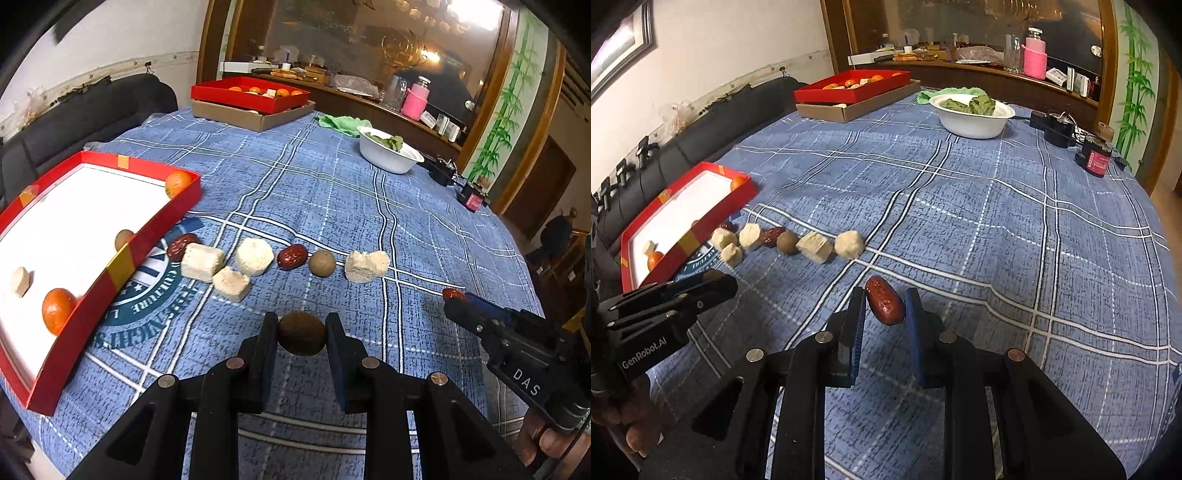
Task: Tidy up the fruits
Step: 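Lift the held date and brown fruit off the table toward the box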
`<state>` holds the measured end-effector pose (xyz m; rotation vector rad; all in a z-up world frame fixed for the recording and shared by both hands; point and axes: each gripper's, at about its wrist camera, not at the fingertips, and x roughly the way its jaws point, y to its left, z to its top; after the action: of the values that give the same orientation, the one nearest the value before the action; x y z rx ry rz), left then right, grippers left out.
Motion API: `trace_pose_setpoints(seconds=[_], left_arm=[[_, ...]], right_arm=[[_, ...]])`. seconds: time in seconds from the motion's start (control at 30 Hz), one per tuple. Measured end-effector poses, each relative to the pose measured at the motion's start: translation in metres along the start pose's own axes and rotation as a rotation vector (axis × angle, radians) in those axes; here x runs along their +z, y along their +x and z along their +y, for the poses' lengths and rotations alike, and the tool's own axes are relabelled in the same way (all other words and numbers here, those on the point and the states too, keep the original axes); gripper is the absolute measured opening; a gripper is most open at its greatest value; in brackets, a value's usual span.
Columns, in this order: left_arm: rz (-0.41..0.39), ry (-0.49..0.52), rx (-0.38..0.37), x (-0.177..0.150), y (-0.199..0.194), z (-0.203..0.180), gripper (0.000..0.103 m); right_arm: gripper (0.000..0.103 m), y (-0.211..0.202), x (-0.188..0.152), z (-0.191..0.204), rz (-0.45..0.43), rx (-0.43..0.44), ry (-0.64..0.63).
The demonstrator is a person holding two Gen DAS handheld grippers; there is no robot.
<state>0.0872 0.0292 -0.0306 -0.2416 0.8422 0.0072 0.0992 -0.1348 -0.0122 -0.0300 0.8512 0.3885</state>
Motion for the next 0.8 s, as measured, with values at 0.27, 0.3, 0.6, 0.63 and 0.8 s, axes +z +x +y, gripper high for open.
trace_pose_setpoints(seconds=[0.27,0.3,0.6,0.63,0.8], left_arm=[[-0.020,-0.023,0.004,-0.004,-0.013,0.014,0.025],[-0.022,-0.026,0.006,-0.004,-0.014,0.015,0.025],[-0.037,-0.061,0.034,-0.006,-0.025,0.035,0.025],[-0.040,-0.066,0.039,-0.006,-0.026,0.037,0.025],[-0.048,-0.085,0.052,-0.006,-0.031,0.049,0.025]], right_arm=[[0.020,-0.006,-0.004,0.017,0.003,0.003,-0.025],[0.020,-0.006,-0.004,0.018,0.003,0.004,-0.028],[0.020,-0.008,-0.005,0.038,0.007,0.027,-0.066],[0.020,-0.007,-0.005,0.042,0.009,0.033,-0.073],[0.020,-0.004,-0.003,0.055,0.013,0.054,-0.099]])
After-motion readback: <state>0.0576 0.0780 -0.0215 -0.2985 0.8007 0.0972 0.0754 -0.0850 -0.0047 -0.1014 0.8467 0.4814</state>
